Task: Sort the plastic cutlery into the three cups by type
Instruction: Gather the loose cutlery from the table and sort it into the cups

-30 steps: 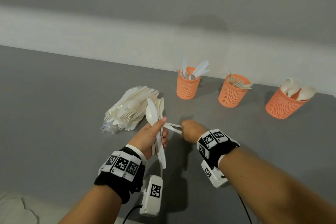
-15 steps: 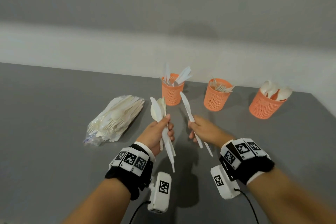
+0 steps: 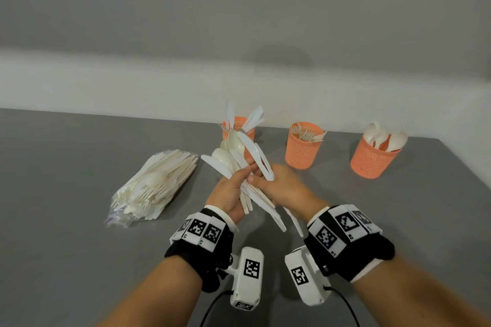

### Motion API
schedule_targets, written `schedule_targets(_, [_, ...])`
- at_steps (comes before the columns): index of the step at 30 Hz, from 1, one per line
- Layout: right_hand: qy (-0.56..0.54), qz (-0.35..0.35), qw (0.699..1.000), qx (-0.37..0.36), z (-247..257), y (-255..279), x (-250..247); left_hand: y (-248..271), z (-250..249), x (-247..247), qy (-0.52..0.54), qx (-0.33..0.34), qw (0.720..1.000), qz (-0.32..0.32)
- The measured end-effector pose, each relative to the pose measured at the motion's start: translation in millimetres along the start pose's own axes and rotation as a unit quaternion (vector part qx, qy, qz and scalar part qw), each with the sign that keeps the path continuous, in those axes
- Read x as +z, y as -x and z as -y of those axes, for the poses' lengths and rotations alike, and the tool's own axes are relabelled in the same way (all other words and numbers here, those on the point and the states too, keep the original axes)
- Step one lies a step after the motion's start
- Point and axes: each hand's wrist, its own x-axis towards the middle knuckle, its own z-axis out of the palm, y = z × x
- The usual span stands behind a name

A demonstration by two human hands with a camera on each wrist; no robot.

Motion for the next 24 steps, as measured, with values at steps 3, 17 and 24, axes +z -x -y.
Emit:
schedule_targets(3, [-0.027,0.025,0.999,0.033,-1.8,-2.0,-3.1,0.1,0.1,-0.6,-0.015,-0.008,1.0,-0.005])
schedule_targets(17, [0.064,-0.016,0.998,0.0,0.8,-10.4,-11.1,-6.6,-0.5,-4.0,0.024,-0.01,1.0,-0.018])
schedule_targets(24, [0.08,-0.06,0.994,-0.038,1.0,-11.4,-4.4,-10.3,1.6,-4.1,0.016,0.012,1.0,-0.019])
